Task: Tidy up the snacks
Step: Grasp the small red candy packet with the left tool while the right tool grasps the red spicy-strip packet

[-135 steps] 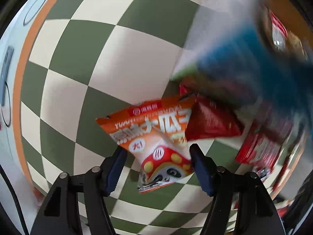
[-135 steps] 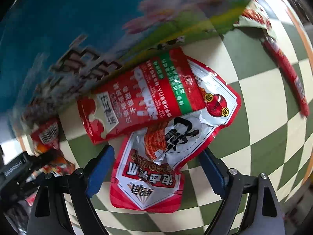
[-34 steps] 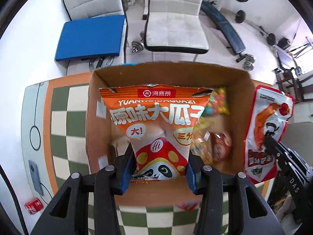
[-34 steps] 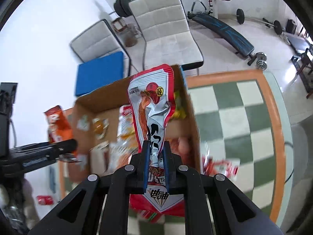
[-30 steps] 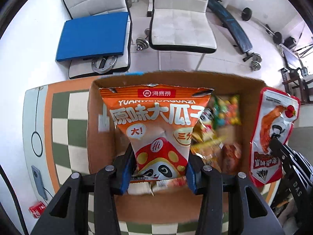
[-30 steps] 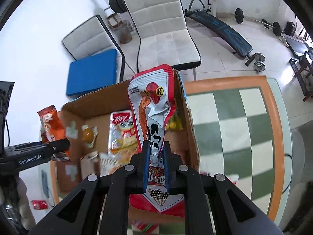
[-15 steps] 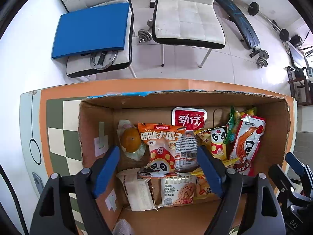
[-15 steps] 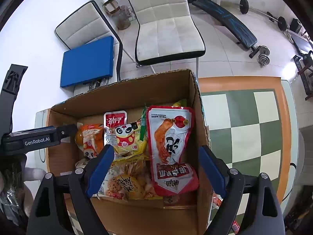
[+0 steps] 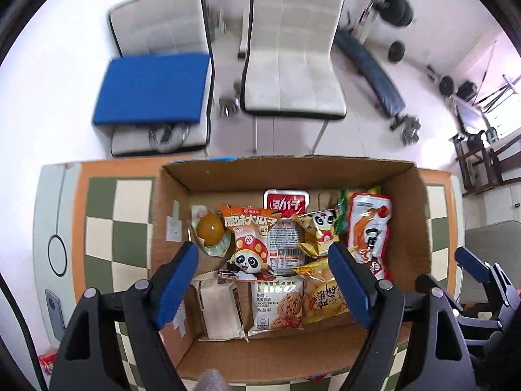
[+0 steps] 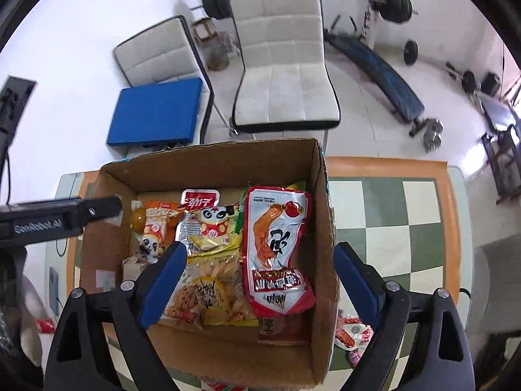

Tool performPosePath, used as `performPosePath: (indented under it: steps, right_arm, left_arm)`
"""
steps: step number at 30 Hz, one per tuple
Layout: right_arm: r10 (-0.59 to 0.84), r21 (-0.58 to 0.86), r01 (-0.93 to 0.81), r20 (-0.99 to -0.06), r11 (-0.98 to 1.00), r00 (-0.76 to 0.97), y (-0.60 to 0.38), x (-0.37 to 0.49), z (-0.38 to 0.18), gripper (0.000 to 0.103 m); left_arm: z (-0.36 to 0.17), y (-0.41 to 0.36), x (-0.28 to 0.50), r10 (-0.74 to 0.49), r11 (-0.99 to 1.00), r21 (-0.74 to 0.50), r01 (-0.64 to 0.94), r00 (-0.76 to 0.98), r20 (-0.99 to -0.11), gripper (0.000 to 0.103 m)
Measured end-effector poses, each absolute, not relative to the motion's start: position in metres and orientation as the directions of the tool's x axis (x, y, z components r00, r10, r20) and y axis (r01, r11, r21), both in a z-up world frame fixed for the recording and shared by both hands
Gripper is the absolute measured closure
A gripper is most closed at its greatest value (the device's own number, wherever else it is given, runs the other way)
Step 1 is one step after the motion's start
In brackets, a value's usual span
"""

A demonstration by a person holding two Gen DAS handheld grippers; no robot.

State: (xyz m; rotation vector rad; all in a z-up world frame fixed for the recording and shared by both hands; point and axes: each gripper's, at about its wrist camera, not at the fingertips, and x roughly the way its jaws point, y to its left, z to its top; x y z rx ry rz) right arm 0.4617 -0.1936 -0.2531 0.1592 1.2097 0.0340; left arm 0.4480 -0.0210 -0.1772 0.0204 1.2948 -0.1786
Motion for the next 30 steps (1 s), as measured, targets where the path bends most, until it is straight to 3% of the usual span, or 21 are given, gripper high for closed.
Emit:
performPosePath:
  steps: [8,15,22,30]
  right_arm:
    - [0.127,0.151,0.026,-0.904,0.988,0.408,-0.181,0.404,-0.226,0.009]
    - [0.144,0.153,-0.004,-0.917,0.988,0.371,-0.164,0.332,-0.234,0.01]
    - [0.183,0.172,-0.065,-0.943,0.983,0.279,-0.127,0.278,-0.293,0.01]
    - [0.181,0.15,-0.159,-0.963,0.976,0.202,-0.088,0.276,-0.375,0.01]
  left_arm:
    - [-0.154,-0.004,0.368,-0.044,0.995,-0.008,0.098,0.374,-0.927,0.022]
    - [-0.186,0.019,0.291,0.041,0.997,0.059,0.039,0.358,-0.933,0.022]
    - [-0.255,0.043,0.262,0.069,0.997,0.078,0.024,0.264,-0.962,0.022]
    - [-0.32,0.046,0.278,0.051,0.996,0.067,0.066,0.219,-0.974,0.022]
